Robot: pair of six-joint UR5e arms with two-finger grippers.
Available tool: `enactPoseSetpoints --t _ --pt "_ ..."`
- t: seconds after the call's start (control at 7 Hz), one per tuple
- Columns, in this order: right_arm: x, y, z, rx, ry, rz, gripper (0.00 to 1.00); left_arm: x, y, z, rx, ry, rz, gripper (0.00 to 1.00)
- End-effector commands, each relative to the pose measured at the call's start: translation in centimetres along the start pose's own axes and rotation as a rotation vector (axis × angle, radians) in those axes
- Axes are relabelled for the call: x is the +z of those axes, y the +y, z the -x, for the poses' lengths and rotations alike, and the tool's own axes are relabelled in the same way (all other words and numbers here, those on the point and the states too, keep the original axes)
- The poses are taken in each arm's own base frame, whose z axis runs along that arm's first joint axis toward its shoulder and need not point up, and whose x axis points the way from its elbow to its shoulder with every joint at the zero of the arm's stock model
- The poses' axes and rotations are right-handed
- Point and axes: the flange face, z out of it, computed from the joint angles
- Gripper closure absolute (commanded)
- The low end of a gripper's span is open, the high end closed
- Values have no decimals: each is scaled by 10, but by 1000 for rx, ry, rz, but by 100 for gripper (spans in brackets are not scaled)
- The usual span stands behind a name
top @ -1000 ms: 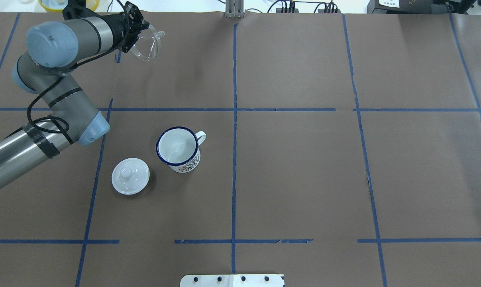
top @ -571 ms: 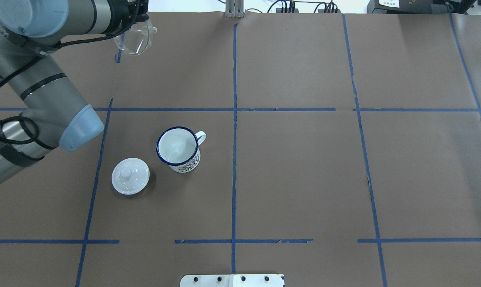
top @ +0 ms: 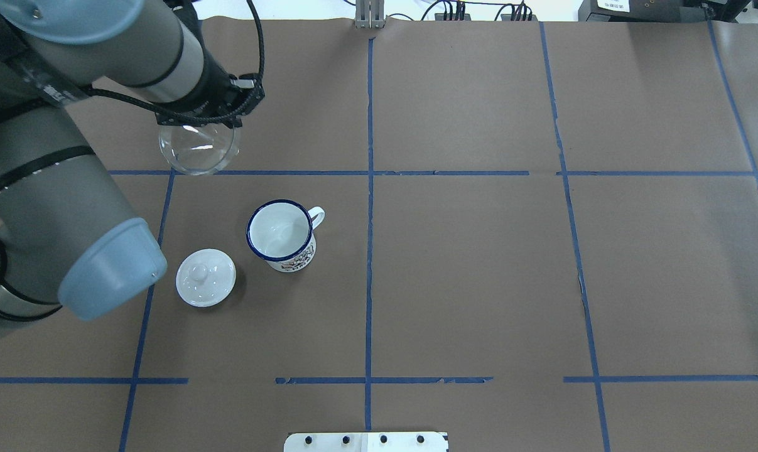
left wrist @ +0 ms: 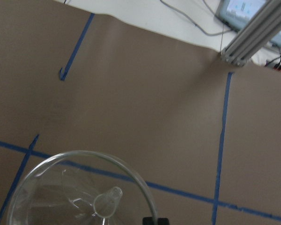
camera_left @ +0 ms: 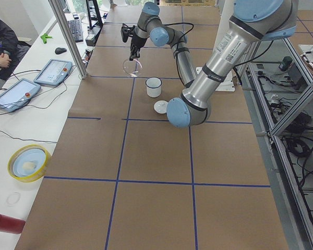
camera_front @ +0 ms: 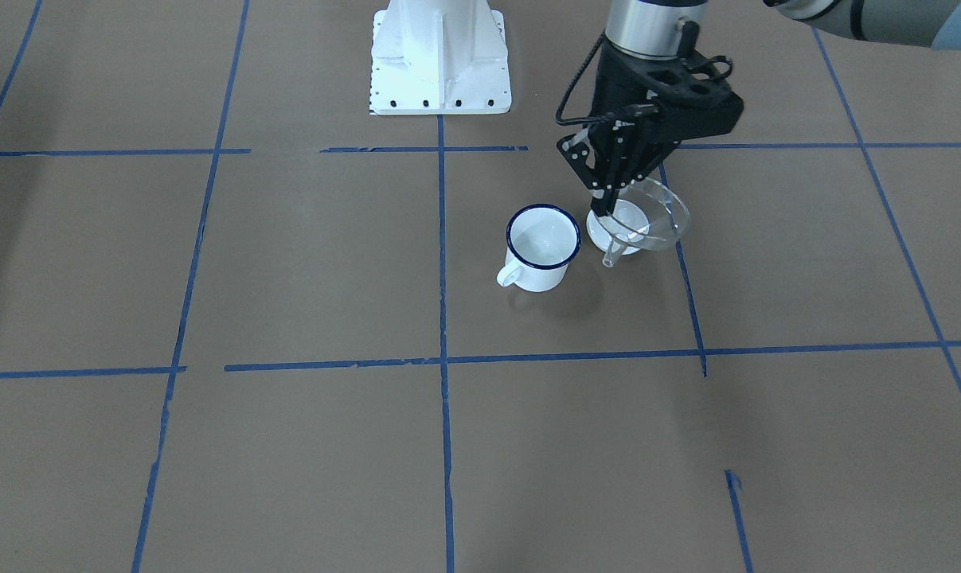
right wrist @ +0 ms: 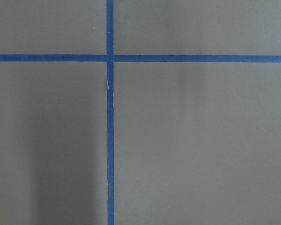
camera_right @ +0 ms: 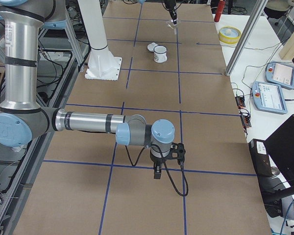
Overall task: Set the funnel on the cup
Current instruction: 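Carry the glass funnel with the left gripper over the mug opening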
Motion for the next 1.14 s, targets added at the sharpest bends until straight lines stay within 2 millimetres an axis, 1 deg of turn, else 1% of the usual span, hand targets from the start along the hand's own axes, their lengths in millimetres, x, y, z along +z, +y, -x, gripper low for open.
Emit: enactPoseSetpoints --t 0.0,0.14,0.29,0.43,0.57,0.71,0.86,1.0 --pt "0 0 0 0 0 0 0 36 45 -32 74 -85 121 100" --pt "0 0 0 0 0 0 0 48 41 -51 72 -104 131 100" --pt "0 0 0 0 0 0 0 61 43 -60 74 -125 145 100" --pt "0 0 0 0 0 0 0 70 45 -63 82 -133 152 100" --pt "0 0 0 0 0 0 0 82 49 -67 112 -150 170 100" --pt "0 0 0 0 0 0 0 102 51 -71 118 -159 179 100" --pt "0 0 0 0 0 0 0 114 59 -74 132 -146 186 100" --pt "0 0 0 0 0 0 0 116 66 -78 142 -140 193 100"
